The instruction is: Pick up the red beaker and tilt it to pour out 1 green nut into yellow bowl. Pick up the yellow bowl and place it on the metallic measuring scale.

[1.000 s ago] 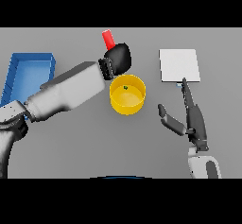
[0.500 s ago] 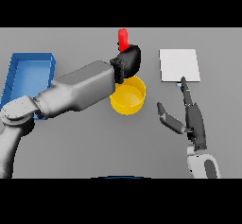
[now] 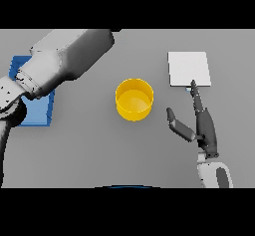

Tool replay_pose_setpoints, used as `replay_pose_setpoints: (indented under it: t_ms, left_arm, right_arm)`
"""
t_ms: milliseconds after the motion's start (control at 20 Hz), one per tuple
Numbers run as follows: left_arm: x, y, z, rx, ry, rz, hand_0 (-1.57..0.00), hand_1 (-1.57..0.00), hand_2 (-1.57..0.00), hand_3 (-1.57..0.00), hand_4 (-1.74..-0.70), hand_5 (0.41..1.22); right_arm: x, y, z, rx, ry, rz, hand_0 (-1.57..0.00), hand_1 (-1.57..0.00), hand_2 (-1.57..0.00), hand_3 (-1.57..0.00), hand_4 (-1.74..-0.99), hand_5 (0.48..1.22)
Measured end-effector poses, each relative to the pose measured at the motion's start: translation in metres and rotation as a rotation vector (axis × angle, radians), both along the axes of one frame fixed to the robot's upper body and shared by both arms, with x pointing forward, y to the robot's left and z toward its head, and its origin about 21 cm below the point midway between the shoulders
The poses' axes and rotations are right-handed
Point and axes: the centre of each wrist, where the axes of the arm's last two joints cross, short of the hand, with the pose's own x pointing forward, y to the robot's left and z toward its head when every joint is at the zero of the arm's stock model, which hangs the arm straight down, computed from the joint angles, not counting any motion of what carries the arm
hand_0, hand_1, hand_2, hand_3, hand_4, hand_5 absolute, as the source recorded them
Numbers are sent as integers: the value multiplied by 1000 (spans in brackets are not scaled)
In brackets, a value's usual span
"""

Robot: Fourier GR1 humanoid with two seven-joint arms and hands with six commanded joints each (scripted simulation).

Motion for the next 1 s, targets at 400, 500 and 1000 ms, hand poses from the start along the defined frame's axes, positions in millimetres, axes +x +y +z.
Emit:
replay_pose_setpoints:
  t_ms: [400,500,1000]
  left_arm:
    - [35,123,93,-999,80,385,-1571,-1571,-1571,-1394,-1738,1221]
    - [39,168,87,-1221,90,459,-1571,-1571,-1571,-1458,-1739,1221]
    - [27,300,-17,-1909,-45,927,-1571,-1571,-1571,-1518,-1741,1221]
  right_arm:
    - [4,5,-1,-37,-13,2,1,1,1,1,-1129,625]
    - [7,3,0,12,-13,16,1,1,1,1,-1093,623]
    - [10,3,-4,47,15,85,1,1,1,1,-1168,680]
